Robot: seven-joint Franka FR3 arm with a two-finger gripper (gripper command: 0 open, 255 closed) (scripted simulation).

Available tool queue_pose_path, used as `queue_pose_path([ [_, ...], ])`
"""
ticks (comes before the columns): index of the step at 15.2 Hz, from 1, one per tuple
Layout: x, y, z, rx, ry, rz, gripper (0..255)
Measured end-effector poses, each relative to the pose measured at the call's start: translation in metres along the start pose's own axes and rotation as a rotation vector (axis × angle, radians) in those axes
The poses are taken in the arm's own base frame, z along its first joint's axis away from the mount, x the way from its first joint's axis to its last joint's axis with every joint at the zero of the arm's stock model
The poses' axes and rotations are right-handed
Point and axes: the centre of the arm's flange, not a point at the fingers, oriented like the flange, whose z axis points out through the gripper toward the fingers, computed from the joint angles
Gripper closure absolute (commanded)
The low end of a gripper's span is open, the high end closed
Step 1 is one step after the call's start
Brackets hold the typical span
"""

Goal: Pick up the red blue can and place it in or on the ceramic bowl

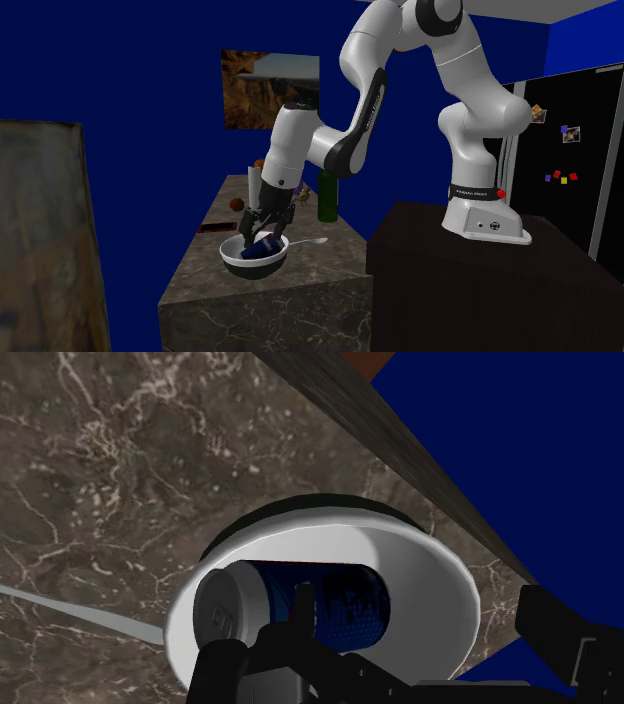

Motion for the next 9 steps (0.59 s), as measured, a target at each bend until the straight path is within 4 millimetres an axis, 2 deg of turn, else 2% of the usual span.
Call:
queue_pose_path([
  [1, 0.0000, 0.0000, 0.0001, 0.000, 0.000, 0.000, 255],
  [9, 0.0000, 0.0000, 0.0001, 0.000, 0.000, 0.000, 255],
])
